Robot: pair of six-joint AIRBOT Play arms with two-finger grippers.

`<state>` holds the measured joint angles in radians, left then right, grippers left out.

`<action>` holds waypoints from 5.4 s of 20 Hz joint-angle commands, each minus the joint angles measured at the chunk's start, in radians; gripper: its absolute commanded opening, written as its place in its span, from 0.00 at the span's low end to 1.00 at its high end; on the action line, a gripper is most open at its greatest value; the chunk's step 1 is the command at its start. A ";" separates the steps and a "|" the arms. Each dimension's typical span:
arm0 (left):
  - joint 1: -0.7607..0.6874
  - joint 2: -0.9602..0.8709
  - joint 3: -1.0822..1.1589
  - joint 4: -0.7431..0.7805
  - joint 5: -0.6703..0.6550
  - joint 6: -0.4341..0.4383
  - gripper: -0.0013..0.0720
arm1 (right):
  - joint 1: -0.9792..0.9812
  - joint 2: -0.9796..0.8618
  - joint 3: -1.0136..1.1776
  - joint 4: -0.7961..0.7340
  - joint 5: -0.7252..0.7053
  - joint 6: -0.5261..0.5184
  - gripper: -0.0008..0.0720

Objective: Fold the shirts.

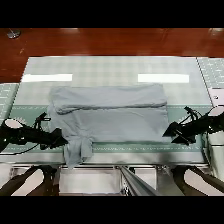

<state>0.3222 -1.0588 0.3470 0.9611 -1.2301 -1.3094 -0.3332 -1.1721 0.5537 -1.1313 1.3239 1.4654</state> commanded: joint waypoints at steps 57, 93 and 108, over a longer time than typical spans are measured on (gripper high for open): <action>-0.264 0.150 0.356 -0.096 0.382 -0.023 0.97 | 0.073 -0.605 0.712 0.296 -0.118 -0.113 0.87; -1.229 -0.971 1.440 -0.219 0.328 -0.240 0.05 | 0.068 0.448 0.325 0.256 -0.049 -0.014 0.05; -0.362 -0.346 1.387 0.094 -0.062 -0.167 0.05 | 0.582 0.120 0.538 0.267 -0.251 0.046 0.05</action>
<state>-0.1940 -1.5757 1.7874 0.9699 -1.2415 -1.5265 0.1036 -0.9051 0.9916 -0.8673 1.1343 1.5021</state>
